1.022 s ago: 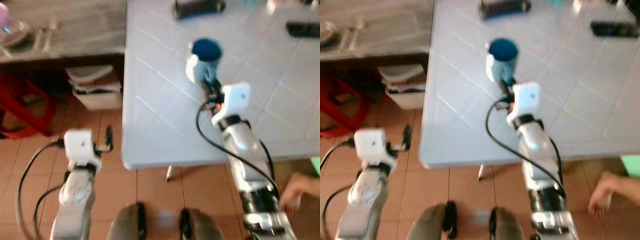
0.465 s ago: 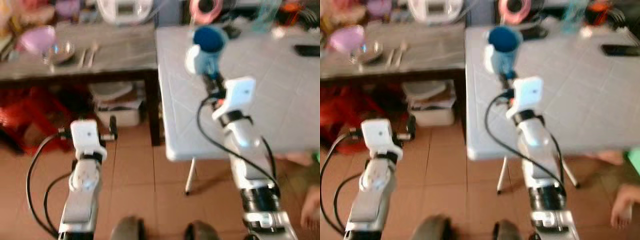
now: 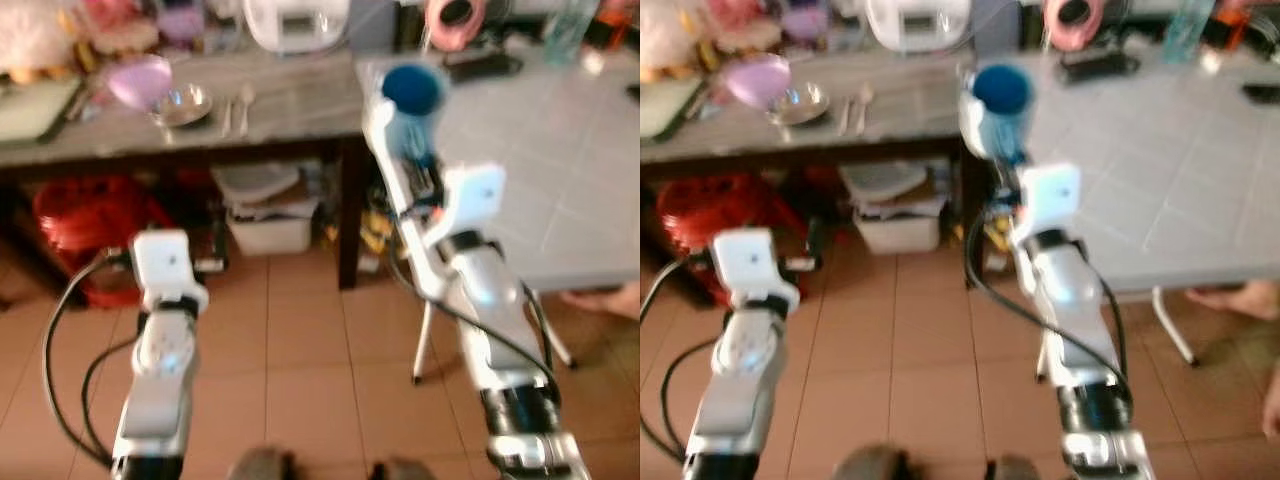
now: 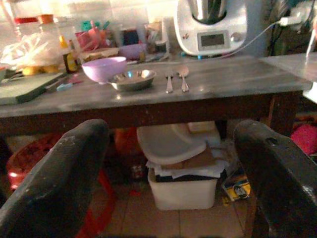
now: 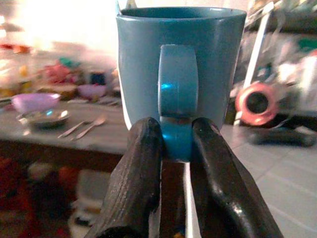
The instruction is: Setting the table
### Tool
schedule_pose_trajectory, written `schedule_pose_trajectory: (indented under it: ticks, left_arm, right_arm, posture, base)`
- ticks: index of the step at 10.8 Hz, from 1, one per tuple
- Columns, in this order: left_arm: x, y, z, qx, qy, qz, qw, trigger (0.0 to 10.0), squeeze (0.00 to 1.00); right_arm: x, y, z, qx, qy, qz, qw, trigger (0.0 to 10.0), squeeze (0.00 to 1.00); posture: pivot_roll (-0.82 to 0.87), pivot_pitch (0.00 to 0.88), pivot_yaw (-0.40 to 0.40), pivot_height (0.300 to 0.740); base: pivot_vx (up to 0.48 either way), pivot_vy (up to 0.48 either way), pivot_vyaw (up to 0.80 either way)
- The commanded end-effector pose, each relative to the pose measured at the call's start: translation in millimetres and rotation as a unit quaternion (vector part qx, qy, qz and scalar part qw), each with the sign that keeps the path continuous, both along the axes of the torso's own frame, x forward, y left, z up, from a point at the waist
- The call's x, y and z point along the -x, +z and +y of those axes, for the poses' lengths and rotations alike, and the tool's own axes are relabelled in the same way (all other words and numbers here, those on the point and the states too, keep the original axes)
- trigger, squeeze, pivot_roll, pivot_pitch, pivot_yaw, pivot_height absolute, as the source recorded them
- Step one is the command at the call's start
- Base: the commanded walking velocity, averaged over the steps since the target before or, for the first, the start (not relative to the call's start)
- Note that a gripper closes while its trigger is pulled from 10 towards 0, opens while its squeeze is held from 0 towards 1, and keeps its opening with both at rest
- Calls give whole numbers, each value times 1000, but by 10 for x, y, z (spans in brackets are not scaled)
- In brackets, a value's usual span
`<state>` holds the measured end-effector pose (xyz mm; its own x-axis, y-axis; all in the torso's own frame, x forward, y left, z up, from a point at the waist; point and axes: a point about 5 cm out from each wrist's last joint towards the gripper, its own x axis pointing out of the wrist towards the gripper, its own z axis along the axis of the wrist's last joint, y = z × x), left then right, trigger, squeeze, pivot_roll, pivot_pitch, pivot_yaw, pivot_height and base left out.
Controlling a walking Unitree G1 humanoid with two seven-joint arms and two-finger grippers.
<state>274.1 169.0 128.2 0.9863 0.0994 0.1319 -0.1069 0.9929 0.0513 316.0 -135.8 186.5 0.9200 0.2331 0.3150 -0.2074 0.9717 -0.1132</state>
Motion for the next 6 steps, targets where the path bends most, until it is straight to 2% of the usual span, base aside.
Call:
schedule_pose_trajectory:
  ticks: [1,6]
  left_arm:
    - [-32,23,52,-8,7,-3,1000,10000,0]
    - [-57,32,42,-13,10,-6,1000,10000,0]
  right_arm:
    - [-5,74,45,-4,6,-16,1000,10000,0]
    - [2,36,-39,8,-9,-14,1000,10000,0]
  posture:
    - [0,70,60,740]
    - [-4,62,57,740]
  base:
    - [424,0,0]
    - [437,0,0]
